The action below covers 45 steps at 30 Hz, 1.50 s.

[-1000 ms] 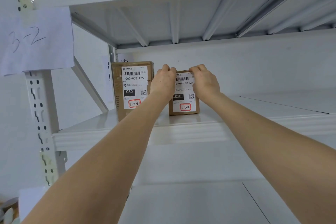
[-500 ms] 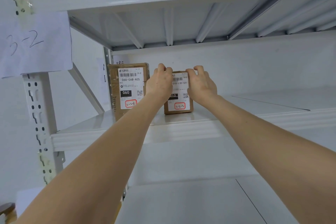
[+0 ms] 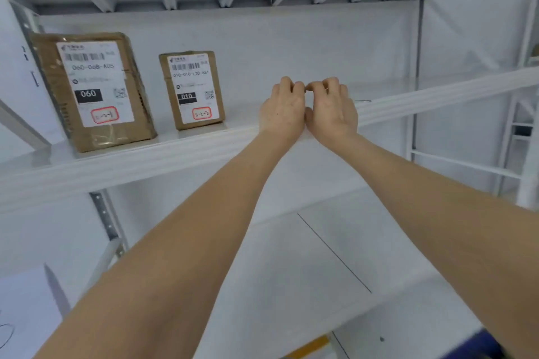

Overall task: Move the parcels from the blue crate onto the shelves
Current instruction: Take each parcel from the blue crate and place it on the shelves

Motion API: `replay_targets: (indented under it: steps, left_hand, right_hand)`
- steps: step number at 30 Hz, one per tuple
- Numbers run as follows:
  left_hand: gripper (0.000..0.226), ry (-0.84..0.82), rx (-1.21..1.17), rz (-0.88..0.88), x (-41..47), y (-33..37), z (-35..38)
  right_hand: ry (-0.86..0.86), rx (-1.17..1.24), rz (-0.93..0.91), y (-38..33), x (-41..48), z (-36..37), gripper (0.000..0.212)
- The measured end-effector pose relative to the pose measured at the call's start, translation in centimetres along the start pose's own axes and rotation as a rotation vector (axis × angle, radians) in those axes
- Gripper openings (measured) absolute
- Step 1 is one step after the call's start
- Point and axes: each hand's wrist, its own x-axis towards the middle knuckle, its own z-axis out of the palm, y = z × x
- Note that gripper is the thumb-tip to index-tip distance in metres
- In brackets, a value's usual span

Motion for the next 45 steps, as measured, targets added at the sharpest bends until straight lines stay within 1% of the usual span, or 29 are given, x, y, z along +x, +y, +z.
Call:
replay_targets:
  steps: [2, 4, 6, 8, 13, 16, 19, 22, 27, 32, 35, 40, 45]
  left_hand:
    - [0.038, 0.003, -0.031, 0.077, -1.0, 3.1, 1.8]
    - [0.039, 0.016, -0.083, 0.158, -2.1, 5.8, 3.4]
    - [0.042, -0.007, -0.149, 0.214, -3.4, 8.3, 5.1]
    - [0.042, -0.079, -0.19, 0.252, -4.9, 10.8, 7.1]
    - [0.043, -0.301, -0.203, 0.314, -9.6, 17.2, 13.7]
    - [0.044, -0.439, -0.195, 0.349, -12.4, 21.4, 17.3]
    - [0.041, -0.568, -0.187, 0.379, -14.9, 25.9, 20.8]
    - [0.04, -0.68, -0.196, 0.367, -17.3, 30.7, 24.3]
    - [0.038, -0.895, -0.164, 0.31, -22.0, 38.8, 29.1]
    - [0.037, -1.041, -0.151, 0.255, -25.5, 44.8, 33.3]
    - [0.034, -1.095, -0.162, 0.231, -26.9, 47.1, 35.8]
    - [0.029, -1.122, -0.169, 0.212, -28.3, 49.2, 40.4]
    - [0.031, -1.207, -0.162, 0.116, -28.6, 51.5, 47.8]
  right_hand:
    - [0.037, -0.023, 0.048, 2.8, -1.9, -0.3, 0.035]
    - [0.042, -0.084, 0.105, 5.8, -4.0, -0.5, 0.032]
    - [0.015, -0.145, 0.157, 9.0, -6.4, -0.5, 0.035]
    - [-0.035, -0.185, 0.211, 12.2, -9.2, -0.3, 0.04]
    - [-0.257, -0.265, 0.358, 20.4, -16.7, 0.2, 0.049]
    - [-0.407, -0.3, 0.425, 25.3, -20.5, 0.1, 0.049]
    - [-0.538, -0.33, 0.461, 30.8, -23.7, 0.1, 0.045]
    - [-0.655, -0.344, 0.462, 36.5, -26.8, 0.3, 0.041]
    - [-0.854, -0.364, 0.402, 45.5, -31.9, -0.3, 0.04]
    - [-1.013, -0.401, 0.376, 52.5, -35.2, -0.3, 0.042]
    - [-1.084, -0.403, 0.371, 55.7, -36.4, 0.7, 0.046]
    - [-1.167, -0.373, 0.335, 60.3, -37.3, 3.9, 0.044]
    - [-1.24, -0.366, 0.295, 66.6, -37.2, 8.3, 0.043]
